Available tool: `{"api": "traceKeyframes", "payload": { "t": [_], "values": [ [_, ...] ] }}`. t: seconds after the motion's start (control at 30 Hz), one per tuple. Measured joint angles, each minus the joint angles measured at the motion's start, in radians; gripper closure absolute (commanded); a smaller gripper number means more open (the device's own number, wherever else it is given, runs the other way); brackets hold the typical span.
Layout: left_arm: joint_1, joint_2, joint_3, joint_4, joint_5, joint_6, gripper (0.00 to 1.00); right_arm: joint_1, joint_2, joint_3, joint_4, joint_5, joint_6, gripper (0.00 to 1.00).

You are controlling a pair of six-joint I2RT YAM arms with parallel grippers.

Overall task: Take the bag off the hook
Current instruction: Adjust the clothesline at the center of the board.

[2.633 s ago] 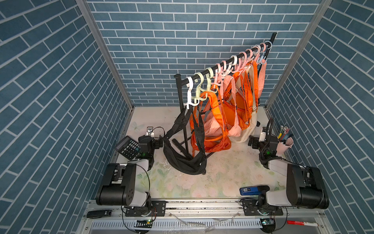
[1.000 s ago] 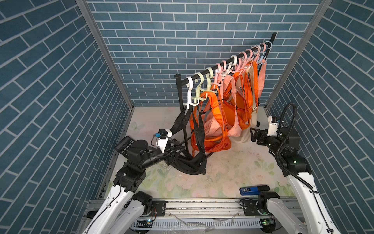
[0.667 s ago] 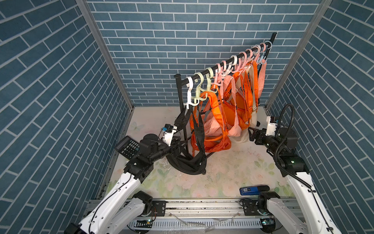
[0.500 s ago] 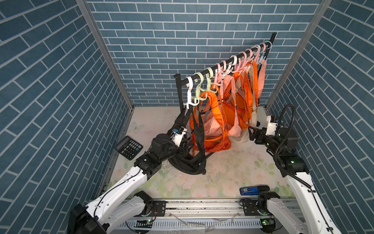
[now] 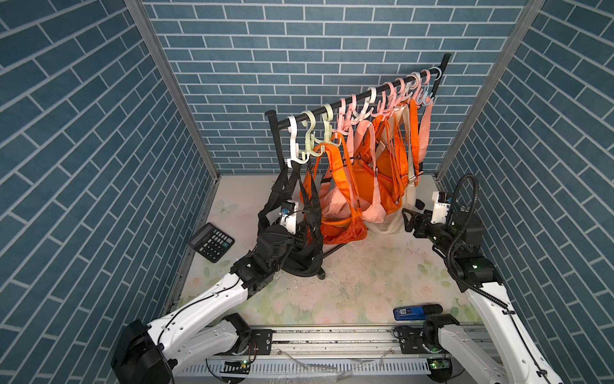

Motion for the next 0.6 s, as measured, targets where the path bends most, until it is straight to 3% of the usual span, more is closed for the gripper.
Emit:
{"api": "traceKeyframes", "payload": {
  "t": [0.27,0.6],
  "values": [
    [-0.087,0.012,-0.004,0.049,-0.247,0.025,0.47,0.008,0.0,-0.002,0.01,0.003,0.0,0.15],
    [-0.154,-0.047,-0.078,0.068,-0.366,0.012,0.47,0.011,0.001,-0.013,0.027,-0.009,0.004,0.15]
  ]
}}
